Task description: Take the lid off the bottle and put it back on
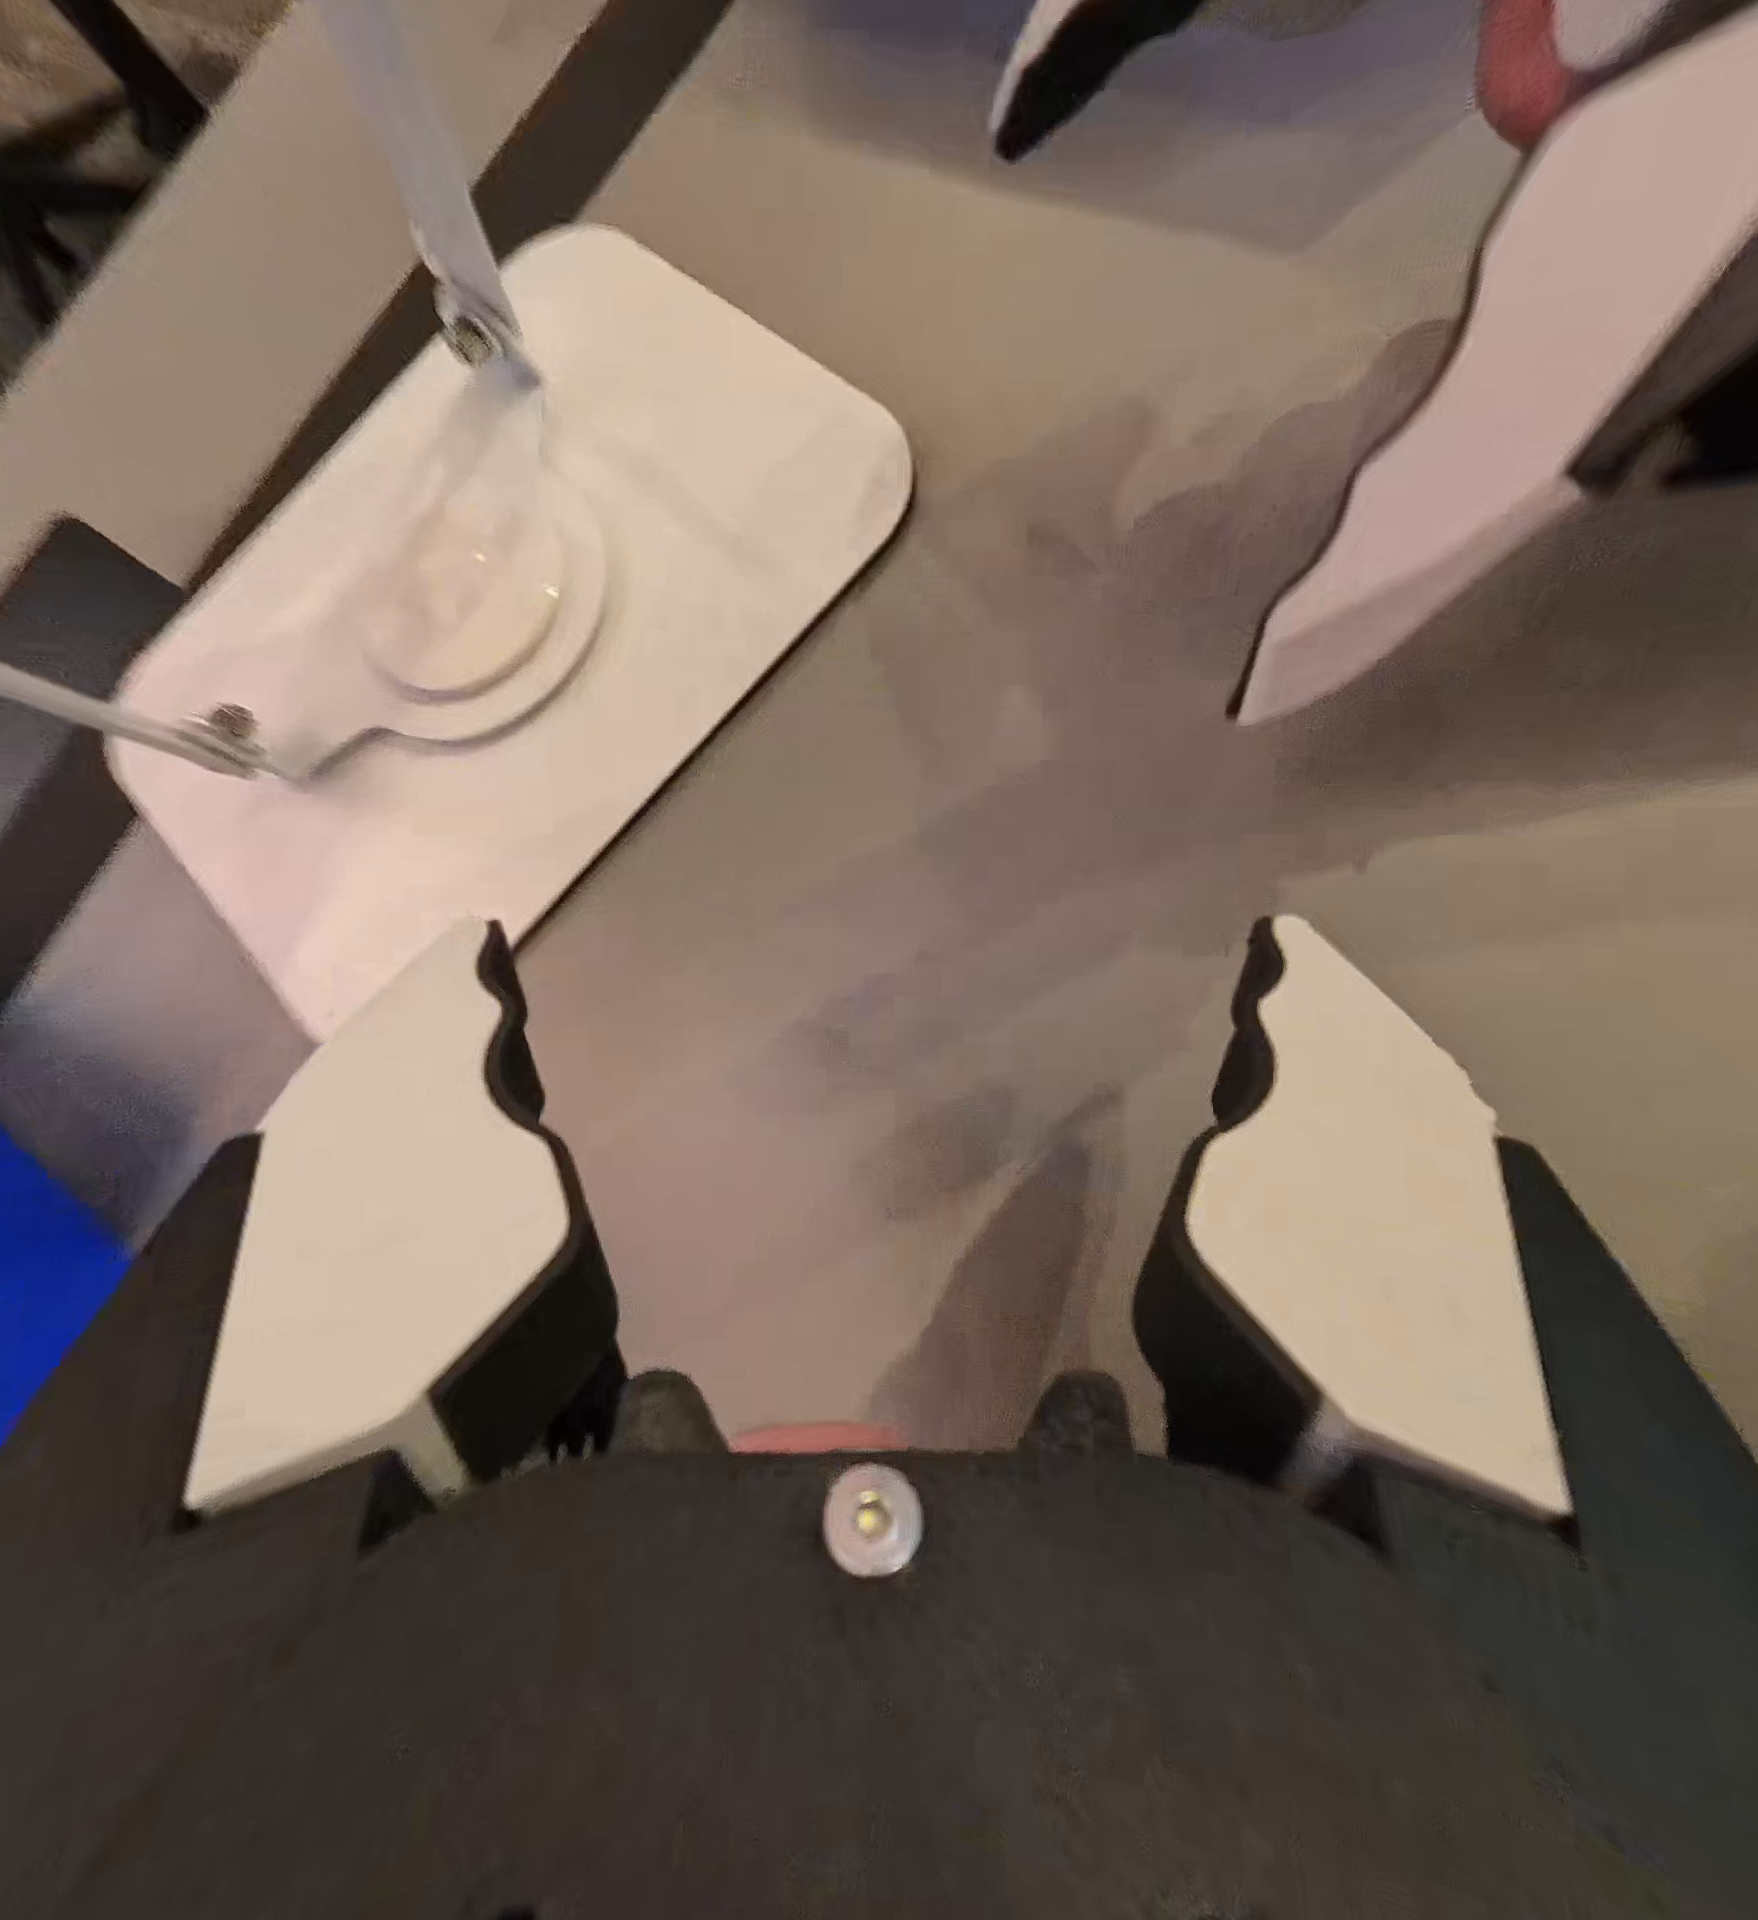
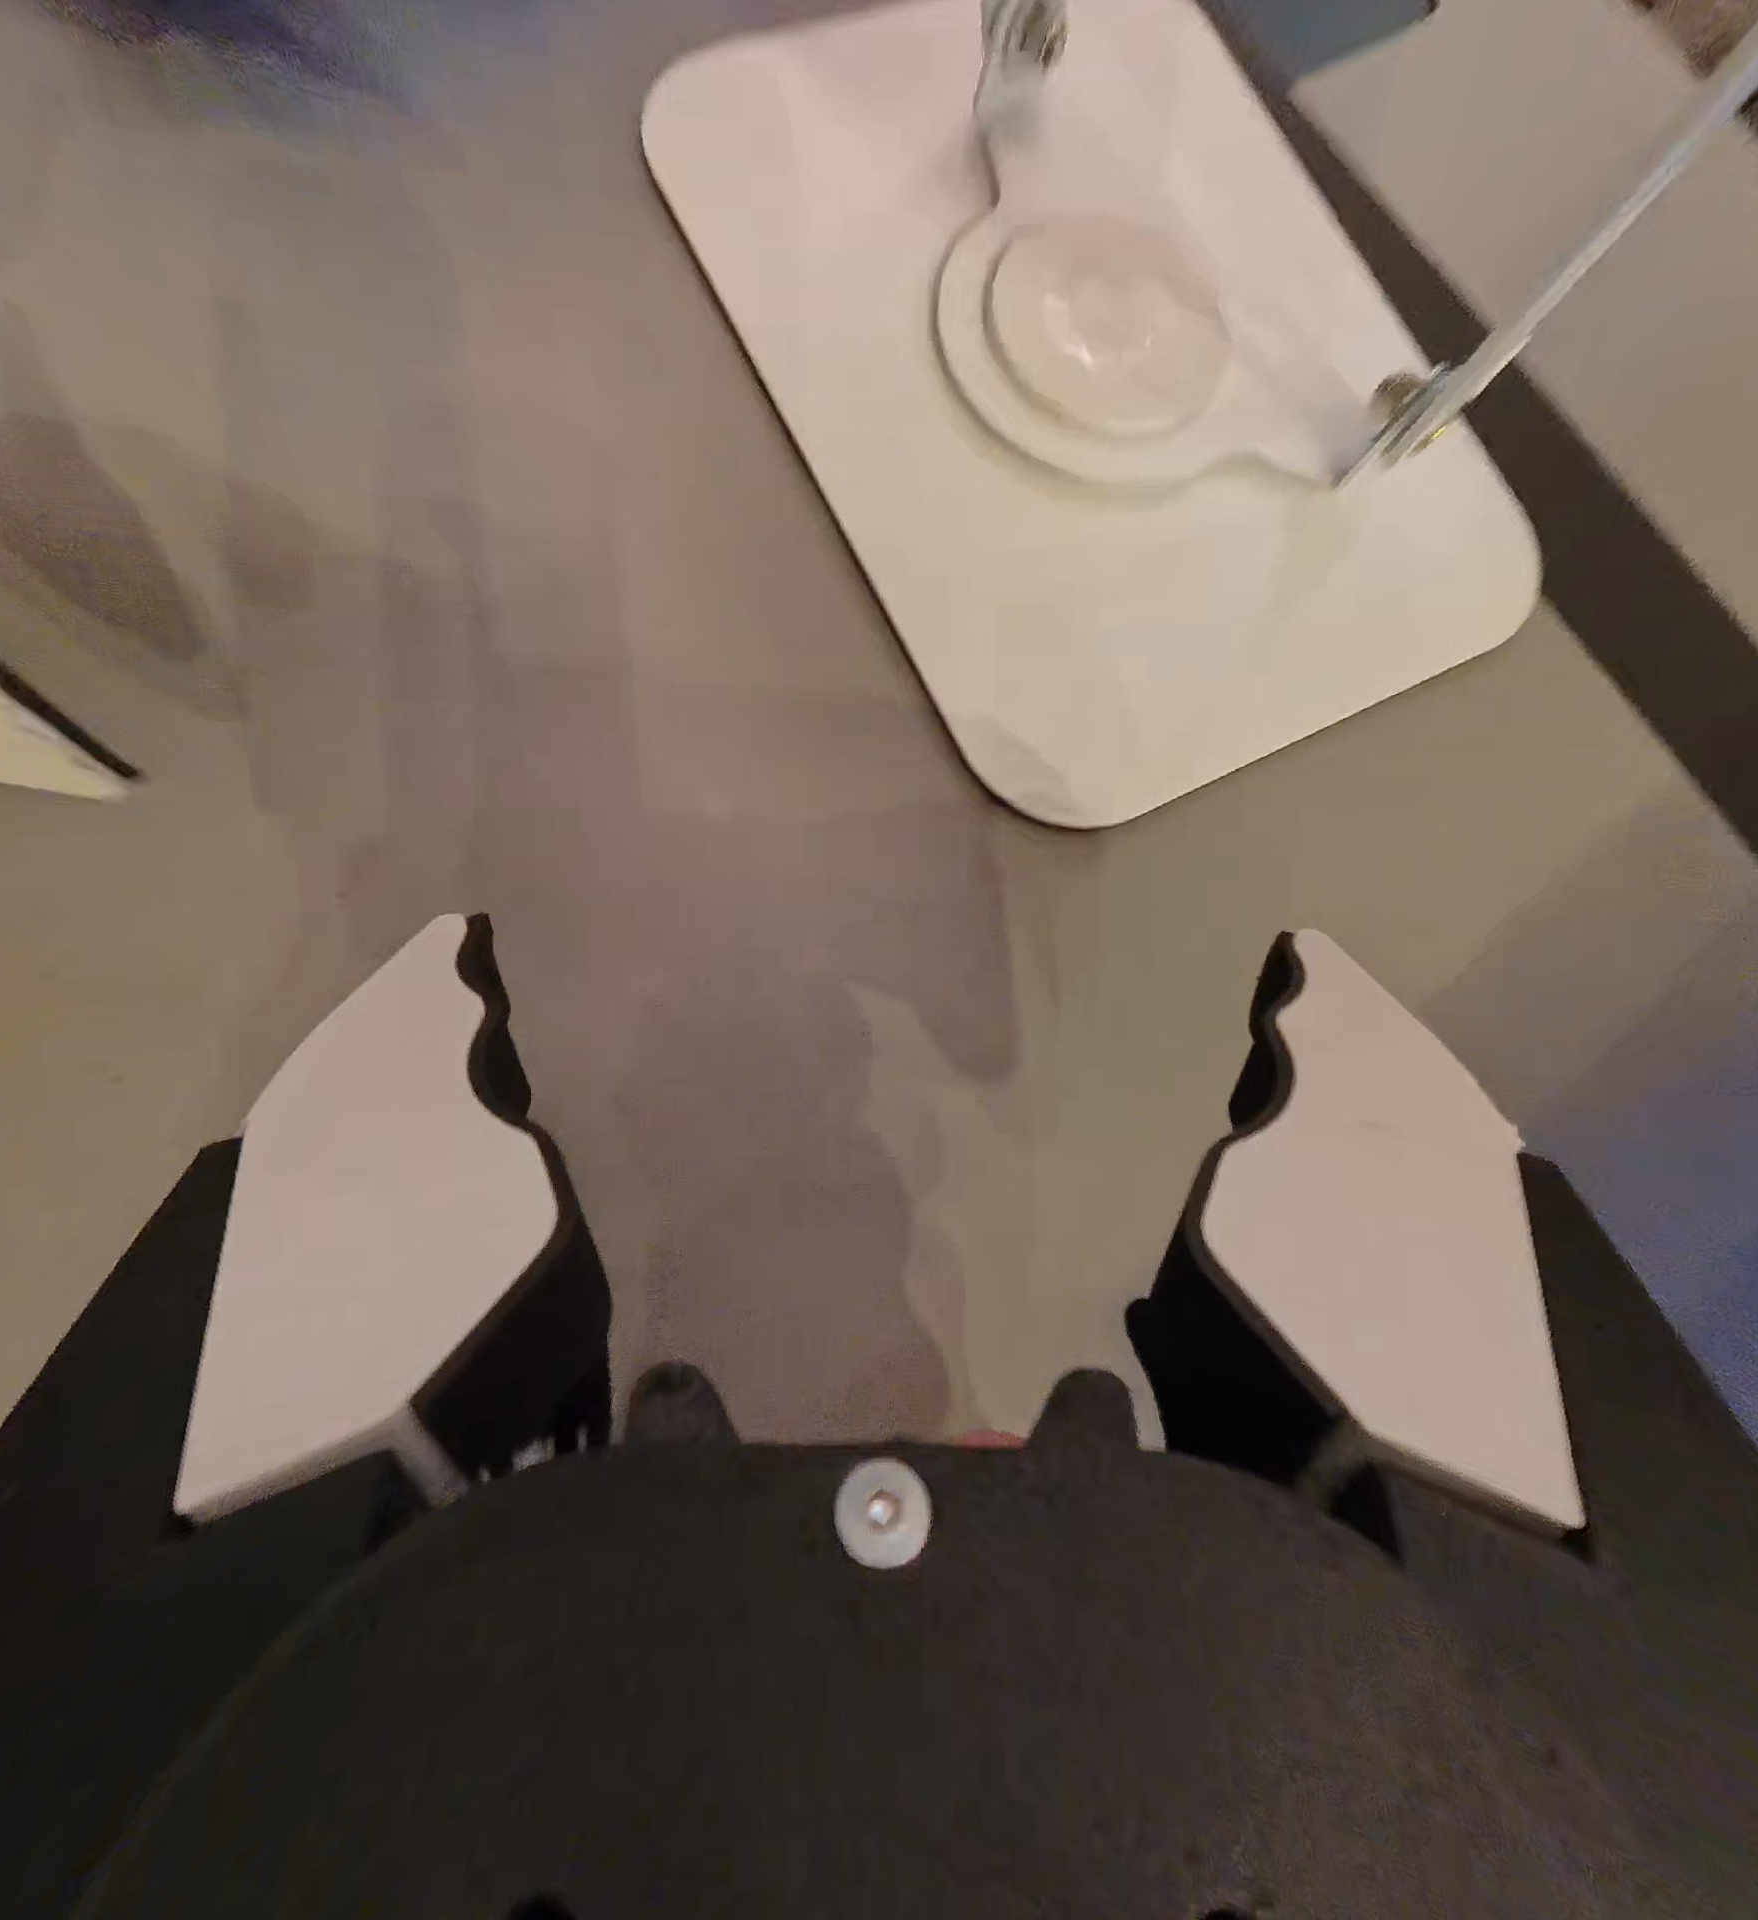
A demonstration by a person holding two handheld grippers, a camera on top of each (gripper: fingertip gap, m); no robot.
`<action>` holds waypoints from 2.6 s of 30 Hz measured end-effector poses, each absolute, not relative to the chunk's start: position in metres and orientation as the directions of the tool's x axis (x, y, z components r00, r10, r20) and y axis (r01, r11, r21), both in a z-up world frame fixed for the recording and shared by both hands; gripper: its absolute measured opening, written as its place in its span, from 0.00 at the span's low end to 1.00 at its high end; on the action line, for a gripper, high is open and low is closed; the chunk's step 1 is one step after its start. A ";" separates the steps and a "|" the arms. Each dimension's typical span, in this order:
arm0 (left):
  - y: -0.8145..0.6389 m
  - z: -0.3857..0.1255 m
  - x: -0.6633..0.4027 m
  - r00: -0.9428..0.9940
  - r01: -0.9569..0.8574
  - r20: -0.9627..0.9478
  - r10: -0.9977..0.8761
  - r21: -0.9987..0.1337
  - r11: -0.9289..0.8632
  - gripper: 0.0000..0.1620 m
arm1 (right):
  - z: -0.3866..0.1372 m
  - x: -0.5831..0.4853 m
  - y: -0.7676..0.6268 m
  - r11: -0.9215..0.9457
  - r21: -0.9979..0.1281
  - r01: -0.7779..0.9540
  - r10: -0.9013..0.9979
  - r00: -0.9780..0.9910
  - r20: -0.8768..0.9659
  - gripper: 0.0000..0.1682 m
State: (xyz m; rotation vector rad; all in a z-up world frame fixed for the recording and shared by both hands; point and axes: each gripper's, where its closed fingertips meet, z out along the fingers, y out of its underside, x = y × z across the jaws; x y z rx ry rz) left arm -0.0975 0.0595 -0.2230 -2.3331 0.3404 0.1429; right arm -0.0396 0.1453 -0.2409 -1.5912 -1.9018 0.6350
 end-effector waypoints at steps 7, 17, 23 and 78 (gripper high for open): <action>0.078 -0.277 -0.100 0.992 -0.108 -0.019 -0.124 -0.634 -0.766 0.83 | -0.279 -0.041 0.143 0.097 -0.650 0.754 0.993 -0.118 0.011 0.84; 0.077 -0.279 -0.102 0.994 -0.087 -0.002 -0.111 -0.631 -0.771 0.85 | -0.279 -0.042 0.144 0.102 -0.649 0.754 0.992 -0.122 0.014 0.86; 0.077 -0.279 -0.102 0.994 -0.090 -0.003 -0.114 -0.634 -0.768 0.84 | -0.278 -0.043 0.141 0.127 -0.656 0.744 0.988 -0.155 0.015 0.82; -0.064 -0.232 -0.387 0.926 0.246 -0.226 0.303 -0.249 -0.937 0.54 | -0.275 -0.046 0.144 0.148 -0.673 0.725 0.982 -0.187 0.014 0.71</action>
